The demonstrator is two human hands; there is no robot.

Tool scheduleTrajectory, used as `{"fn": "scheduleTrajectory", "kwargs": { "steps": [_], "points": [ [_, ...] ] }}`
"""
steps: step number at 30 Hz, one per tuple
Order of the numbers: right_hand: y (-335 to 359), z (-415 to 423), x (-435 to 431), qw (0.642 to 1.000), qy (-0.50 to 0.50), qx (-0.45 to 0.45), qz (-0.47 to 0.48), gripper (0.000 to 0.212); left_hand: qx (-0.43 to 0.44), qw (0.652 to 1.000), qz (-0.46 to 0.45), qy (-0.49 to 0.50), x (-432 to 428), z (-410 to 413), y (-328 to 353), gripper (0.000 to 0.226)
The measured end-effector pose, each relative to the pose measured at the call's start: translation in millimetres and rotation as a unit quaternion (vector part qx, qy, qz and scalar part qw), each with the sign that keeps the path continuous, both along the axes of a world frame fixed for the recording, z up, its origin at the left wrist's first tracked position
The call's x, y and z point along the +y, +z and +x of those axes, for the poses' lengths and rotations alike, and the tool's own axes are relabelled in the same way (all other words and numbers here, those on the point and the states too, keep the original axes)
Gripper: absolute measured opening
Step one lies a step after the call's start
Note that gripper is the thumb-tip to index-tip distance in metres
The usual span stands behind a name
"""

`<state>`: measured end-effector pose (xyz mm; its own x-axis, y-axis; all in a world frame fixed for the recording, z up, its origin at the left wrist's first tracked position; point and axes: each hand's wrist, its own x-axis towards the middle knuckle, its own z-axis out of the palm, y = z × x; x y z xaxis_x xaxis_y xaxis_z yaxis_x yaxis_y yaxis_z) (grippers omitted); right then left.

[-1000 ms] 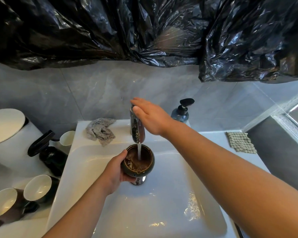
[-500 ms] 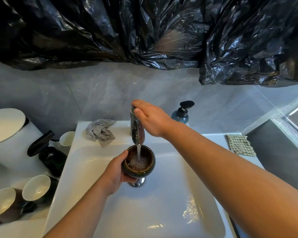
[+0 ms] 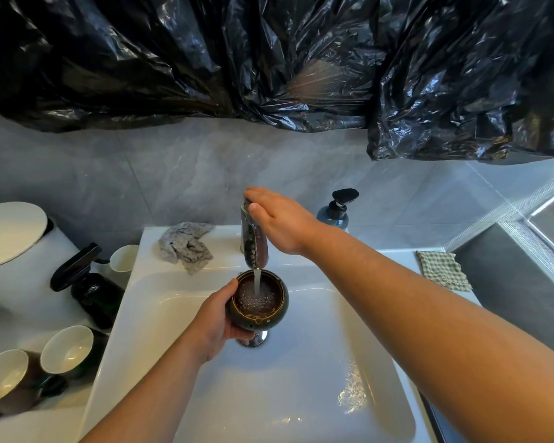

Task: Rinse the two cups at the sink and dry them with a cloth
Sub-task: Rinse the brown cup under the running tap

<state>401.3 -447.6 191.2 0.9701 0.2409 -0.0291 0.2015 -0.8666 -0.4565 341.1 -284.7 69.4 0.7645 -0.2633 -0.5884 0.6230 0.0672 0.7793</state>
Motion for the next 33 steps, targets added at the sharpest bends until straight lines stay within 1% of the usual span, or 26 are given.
{"fn": "scheduleTrajectory", "kwargs": {
  "steps": [10,16,20,22,24,26,28,29,31,33],
  "points": [
    [-4,-5,3,1.000,-0.009,-0.013,0.011,0.050,0.004,1.000,-0.008,0.000,4,-4,-1,0.044],
    [-13,-15,6,0.998,-0.017,-0.041,0.034,0.049,0.013,1.000,-0.024,-0.004,8,-7,2,0.045],
    [-17,-24,5,0.997,-0.009,-0.074,-0.018,0.052,0.015,0.999,-0.037,-0.005,11,-10,4,0.045],
    [-21,-27,4,0.997,-0.017,-0.073,-0.023,0.055,0.014,0.999,-0.040,-0.004,12,-12,4,0.044],
    [-27,-33,6,0.996,-0.063,-0.061,0.031,0.058,0.013,0.999,-0.041,-0.005,14,-13,4,0.044],
    [-33,-46,4,0.980,-0.147,-0.068,0.114,0.057,0.013,0.999,-0.045,-0.006,16,-14,4,0.045],
    [-44,-65,0,0.961,-0.222,-0.105,0.130,0.045,0.012,0.999,-0.045,-0.003,17,-15,4,0.045],
    [-51,-76,-1,0.956,-0.244,-0.103,0.127,0.037,0.014,0.999,-0.045,0.000,17,-16,4,0.045],
    [-71,-93,-4,0.954,-0.268,-0.036,0.133,0.029,0.018,0.999,-0.049,0.009,16,-18,4,0.044],
    [-89,-101,-4,0.941,-0.283,0.063,0.173,0.032,0.017,0.998,-0.054,0.013,16,-21,5,0.043]
  ]
}}
